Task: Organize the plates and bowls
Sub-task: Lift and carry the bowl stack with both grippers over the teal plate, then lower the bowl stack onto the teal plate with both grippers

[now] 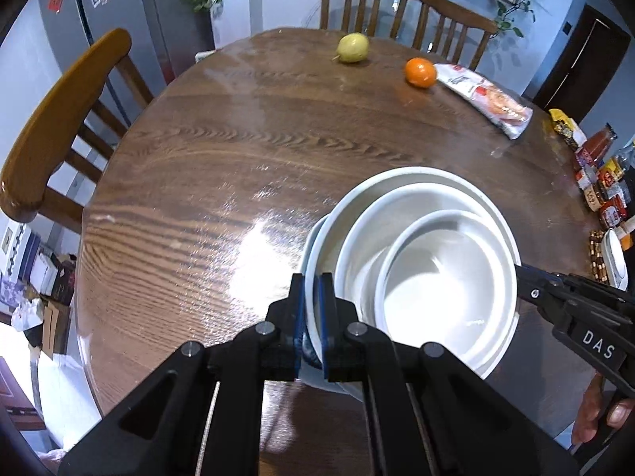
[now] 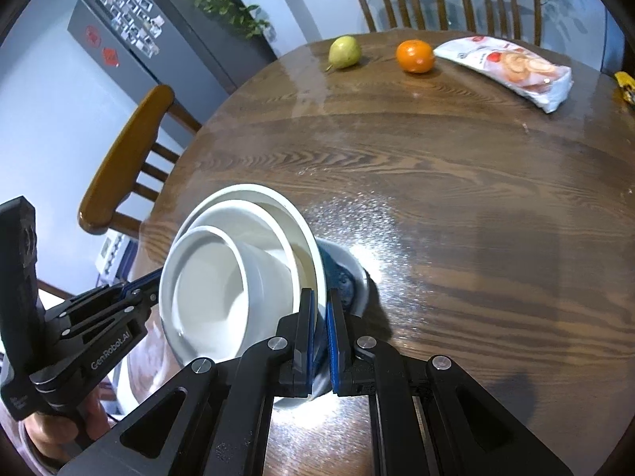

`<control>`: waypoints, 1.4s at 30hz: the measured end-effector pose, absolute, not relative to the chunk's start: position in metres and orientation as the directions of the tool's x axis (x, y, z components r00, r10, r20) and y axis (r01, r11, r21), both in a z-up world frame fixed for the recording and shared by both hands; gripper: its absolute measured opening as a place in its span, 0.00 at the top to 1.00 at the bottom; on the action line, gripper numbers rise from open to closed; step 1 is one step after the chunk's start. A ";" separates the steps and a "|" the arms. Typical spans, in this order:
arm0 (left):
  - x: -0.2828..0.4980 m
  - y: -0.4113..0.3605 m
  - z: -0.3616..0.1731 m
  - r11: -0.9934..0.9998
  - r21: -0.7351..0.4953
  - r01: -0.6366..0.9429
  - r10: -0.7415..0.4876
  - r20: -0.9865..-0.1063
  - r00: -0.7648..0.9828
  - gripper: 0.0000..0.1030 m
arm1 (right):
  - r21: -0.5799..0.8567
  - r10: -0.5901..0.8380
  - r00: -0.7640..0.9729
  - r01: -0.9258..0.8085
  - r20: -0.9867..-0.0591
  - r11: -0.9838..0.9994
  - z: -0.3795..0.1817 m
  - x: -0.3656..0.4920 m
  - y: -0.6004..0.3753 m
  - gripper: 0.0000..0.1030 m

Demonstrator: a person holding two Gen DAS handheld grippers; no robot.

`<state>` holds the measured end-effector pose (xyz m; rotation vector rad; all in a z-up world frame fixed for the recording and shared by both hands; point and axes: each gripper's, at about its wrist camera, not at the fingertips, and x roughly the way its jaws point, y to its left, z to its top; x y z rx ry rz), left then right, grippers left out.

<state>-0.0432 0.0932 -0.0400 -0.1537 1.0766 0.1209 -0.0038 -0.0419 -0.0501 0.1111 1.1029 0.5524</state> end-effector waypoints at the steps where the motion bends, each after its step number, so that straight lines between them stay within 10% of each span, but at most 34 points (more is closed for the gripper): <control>1: -0.042 0.095 -0.043 0.982 -0.066 -0.177 0.023 -0.889 0.457 0.98 | 0.353 0.475 0.325 -0.368 -0.818 0.860 -0.052 -0.003 -0.040 0.91; 42: -0.023 0.107 -0.054 0.983 -0.072 -0.171 0.011 -0.898 0.440 0.87 | 0.362 0.449 0.286 -0.309 -0.847 0.880 -0.070 0.016 -0.035 0.91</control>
